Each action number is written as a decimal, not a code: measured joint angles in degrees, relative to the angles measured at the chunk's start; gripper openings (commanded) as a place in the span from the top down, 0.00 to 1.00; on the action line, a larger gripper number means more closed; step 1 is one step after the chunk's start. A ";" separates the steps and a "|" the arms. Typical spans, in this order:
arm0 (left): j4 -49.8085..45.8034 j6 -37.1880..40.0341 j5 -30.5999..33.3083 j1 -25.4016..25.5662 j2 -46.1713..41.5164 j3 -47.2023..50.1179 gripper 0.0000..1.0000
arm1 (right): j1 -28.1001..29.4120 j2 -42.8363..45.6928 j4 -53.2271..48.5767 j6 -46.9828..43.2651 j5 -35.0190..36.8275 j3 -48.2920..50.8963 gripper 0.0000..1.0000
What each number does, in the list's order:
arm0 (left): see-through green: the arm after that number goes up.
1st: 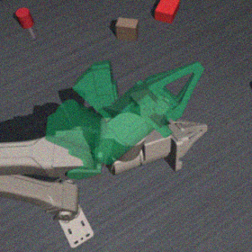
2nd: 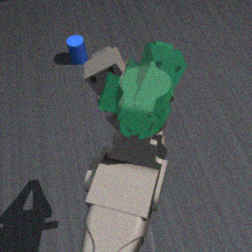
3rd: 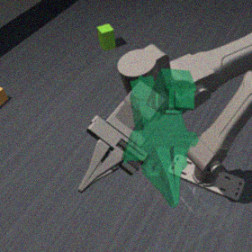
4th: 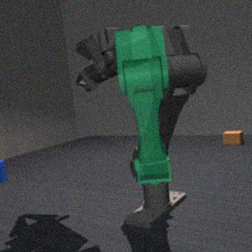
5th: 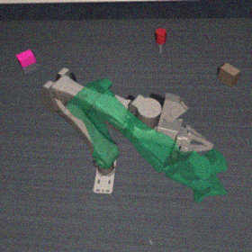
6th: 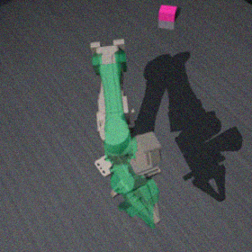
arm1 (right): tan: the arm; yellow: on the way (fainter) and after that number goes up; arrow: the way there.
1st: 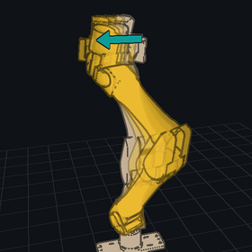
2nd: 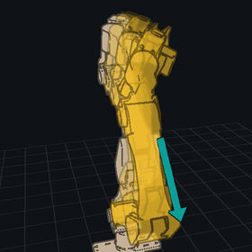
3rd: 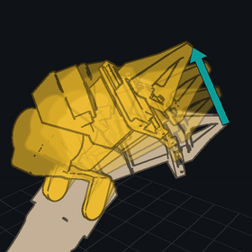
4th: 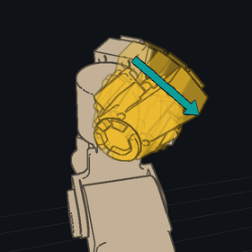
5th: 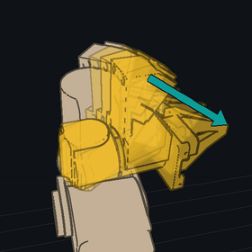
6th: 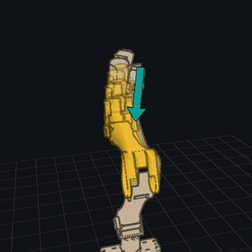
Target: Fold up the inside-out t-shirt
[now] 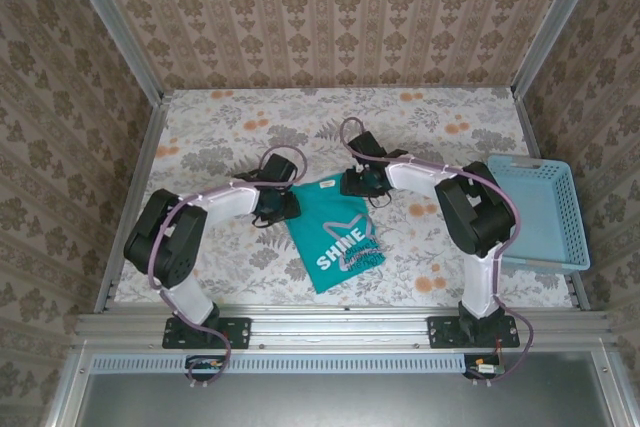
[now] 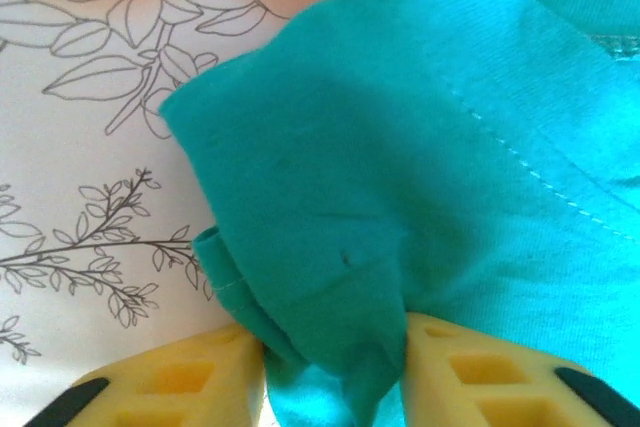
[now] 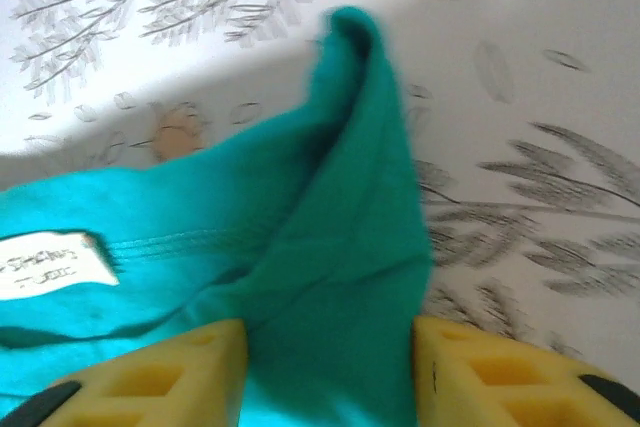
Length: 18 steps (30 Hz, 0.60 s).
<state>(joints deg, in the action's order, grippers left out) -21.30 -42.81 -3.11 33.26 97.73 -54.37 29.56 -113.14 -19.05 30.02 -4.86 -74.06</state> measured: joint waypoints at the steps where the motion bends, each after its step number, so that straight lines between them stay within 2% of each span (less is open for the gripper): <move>1: -0.24 0.55 -0.13 0.00 0.59 -0.66 0.72 | 0.35 -0.15 0.00 -0.15 -0.24 -0.50 0.66; 5: 1.46 3.21 -2.01 0.00 2.58 -2.67 0.77 | 1.18 0.68 -0.15 -0.28 -0.37 -1.07 0.65; 9: 9.57 5.68 -6.03 0.42 3.78 -2.93 0.77 | 1.03 5.77 -0.39 -0.24 0.15 2.27 0.54; 14: 13.64 7.74 -7.63 0.09 2.10 -2.62 0.57 | -1.64 13.40 -0.42 -0.02 2.34 7.72 0.42; 18: 13.53 8.20 -7.19 -1.38 -0.39 -2.29 0.45 | -3.78 14.80 -0.35 -0.07 4.33 10.08 0.37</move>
<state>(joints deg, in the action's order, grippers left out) -7.77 -34.61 -10.31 31.88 97.34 -56.66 25.78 -98.35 -19.40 29.95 -0.54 -63.99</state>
